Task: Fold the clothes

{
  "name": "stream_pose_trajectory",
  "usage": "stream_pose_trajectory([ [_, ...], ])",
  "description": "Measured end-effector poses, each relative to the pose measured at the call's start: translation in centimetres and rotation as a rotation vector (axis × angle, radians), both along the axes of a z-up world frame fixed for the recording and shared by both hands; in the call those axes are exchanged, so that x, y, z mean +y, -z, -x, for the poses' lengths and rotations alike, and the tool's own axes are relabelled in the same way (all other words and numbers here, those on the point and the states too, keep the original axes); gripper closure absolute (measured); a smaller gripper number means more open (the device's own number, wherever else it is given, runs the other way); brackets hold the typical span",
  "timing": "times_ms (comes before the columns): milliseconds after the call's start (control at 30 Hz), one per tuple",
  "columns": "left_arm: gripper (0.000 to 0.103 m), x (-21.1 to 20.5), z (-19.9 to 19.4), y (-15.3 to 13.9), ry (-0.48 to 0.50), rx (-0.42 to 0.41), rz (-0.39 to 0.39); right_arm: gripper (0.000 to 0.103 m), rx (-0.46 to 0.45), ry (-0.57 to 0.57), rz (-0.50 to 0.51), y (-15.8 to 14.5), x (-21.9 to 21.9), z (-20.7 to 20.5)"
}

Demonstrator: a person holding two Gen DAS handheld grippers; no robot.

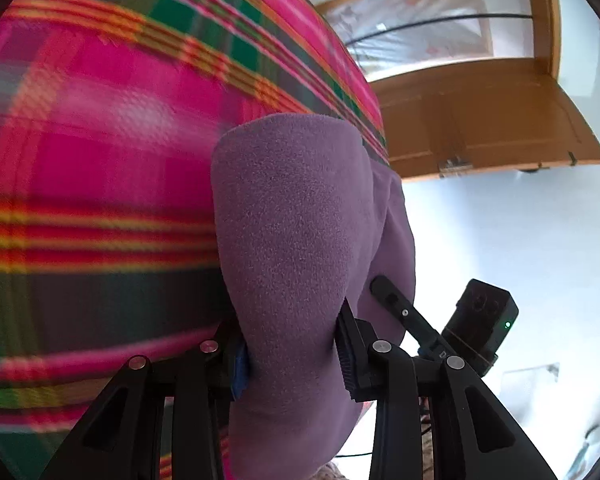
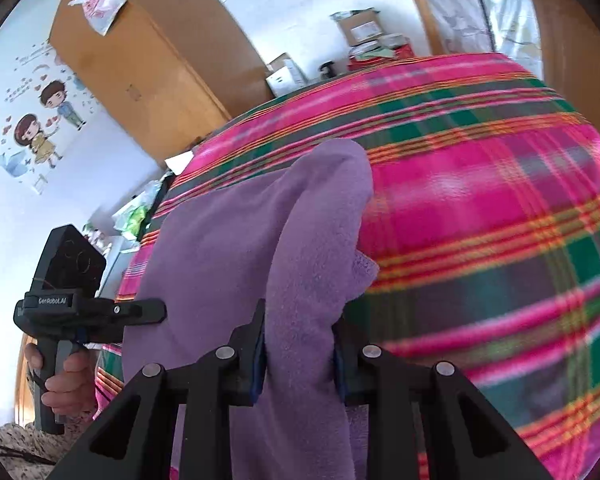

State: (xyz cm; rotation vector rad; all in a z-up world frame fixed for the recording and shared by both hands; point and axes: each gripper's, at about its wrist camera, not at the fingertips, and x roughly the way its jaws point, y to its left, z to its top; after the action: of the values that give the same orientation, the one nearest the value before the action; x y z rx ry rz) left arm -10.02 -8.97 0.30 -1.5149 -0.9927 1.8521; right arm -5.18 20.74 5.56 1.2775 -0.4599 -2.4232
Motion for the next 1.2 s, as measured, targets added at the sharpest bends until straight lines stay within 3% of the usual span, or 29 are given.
stream_pose_trajectory([
  [433, 0.066, -5.2, 3.2, 0.6, -0.121, 0.004, 0.043, 0.077, 0.053, -0.083, -0.003, 0.7, -5.4, 4.1],
  [633, 0.066, -5.5, 3.5, -1.2, -0.147, 0.050, 0.087, 0.077, 0.118, -0.109, -0.021, 0.0, -7.3, 5.2],
  [833, 0.066, -5.5, 3.9, -2.4, -0.174, 0.063, 0.125, 0.077, 0.150, -0.114, -0.019, 0.0, -9.5, 6.7],
  [1200, 0.066, -9.2, 5.0, -3.1, -0.254, 0.083, 0.158, 0.077, 0.203, -0.083, 0.022, 0.9, -12.6, 9.0],
])
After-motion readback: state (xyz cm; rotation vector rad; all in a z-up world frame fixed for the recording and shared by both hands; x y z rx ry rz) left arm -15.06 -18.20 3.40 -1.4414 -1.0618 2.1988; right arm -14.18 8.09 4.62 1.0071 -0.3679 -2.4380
